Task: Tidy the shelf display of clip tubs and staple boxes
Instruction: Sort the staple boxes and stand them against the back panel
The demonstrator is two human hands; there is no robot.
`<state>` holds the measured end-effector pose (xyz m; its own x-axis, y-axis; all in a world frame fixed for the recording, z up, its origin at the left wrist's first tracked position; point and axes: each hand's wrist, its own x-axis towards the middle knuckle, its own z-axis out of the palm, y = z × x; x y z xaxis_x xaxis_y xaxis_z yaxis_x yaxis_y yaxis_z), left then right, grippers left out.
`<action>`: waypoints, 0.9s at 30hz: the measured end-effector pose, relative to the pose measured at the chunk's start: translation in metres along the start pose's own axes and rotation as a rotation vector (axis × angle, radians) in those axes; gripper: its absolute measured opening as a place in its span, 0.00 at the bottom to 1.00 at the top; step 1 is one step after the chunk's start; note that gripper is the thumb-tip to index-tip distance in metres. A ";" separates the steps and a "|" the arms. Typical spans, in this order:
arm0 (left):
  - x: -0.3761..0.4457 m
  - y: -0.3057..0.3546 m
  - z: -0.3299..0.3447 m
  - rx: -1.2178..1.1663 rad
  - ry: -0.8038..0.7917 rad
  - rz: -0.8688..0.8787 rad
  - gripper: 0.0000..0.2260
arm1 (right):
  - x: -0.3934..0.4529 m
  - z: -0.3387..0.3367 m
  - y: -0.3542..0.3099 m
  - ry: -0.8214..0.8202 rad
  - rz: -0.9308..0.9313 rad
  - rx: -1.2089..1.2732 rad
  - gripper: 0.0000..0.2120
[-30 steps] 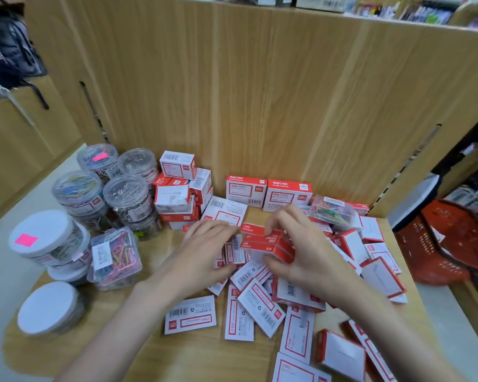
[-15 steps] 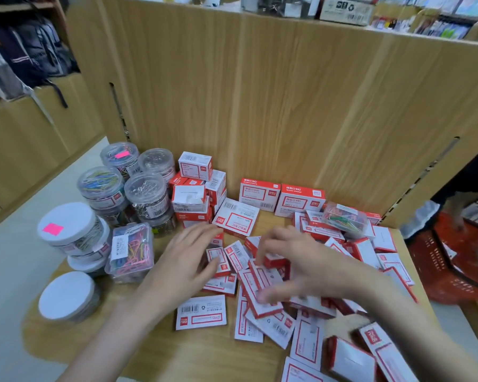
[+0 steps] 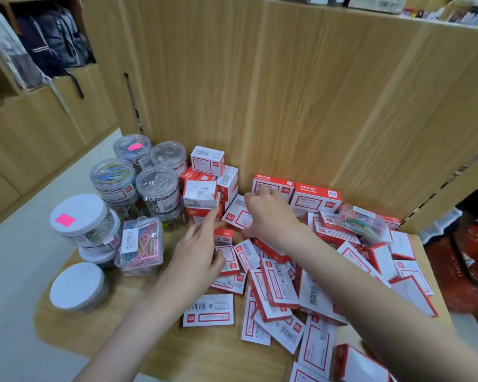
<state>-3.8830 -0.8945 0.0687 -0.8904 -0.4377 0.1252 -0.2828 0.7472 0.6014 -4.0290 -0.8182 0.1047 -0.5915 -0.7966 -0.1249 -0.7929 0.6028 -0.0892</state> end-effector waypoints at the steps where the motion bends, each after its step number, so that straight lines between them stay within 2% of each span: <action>1: 0.000 -0.001 -0.001 -0.011 0.002 0.005 0.34 | 0.000 -0.001 0.001 -0.006 -0.007 0.035 0.26; 7: -0.003 -0.011 -0.005 0.050 0.080 0.112 0.25 | -0.012 -0.015 0.027 0.059 -0.059 0.299 0.13; 9: -0.003 -0.016 -0.003 0.095 0.088 0.163 0.21 | -0.015 -0.016 0.034 0.138 -0.104 0.231 0.10; 12: -0.001 -0.016 -0.002 0.104 0.114 0.164 0.20 | -0.016 -0.014 0.046 0.212 -0.158 0.167 0.14; 16: 0.000 -0.009 -0.004 0.044 0.149 0.104 0.18 | -0.022 -0.017 0.058 0.333 -0.112 0.128 0.12; 20: 0.001 -0.005 -0.005 -0.005 0.132 0.078 0.16 | -0.033 -0.012 0.056 0.504 -0.084 -0.116 0.11; 27: 0.004 -0.006 -0.003 -0.028 0.095 0.063 0.13 | -0.023 -0.004 0.053 0.467 -0.067 -0.008 0.06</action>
<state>-3.8836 -0.9024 0.0678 -0.8680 -0.4363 0.2370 -0.2158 0.7614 0.6114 -4.0580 -0.7681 0.1067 -0.5398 -0.7704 0.3393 -0.8317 0.5503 -0.0735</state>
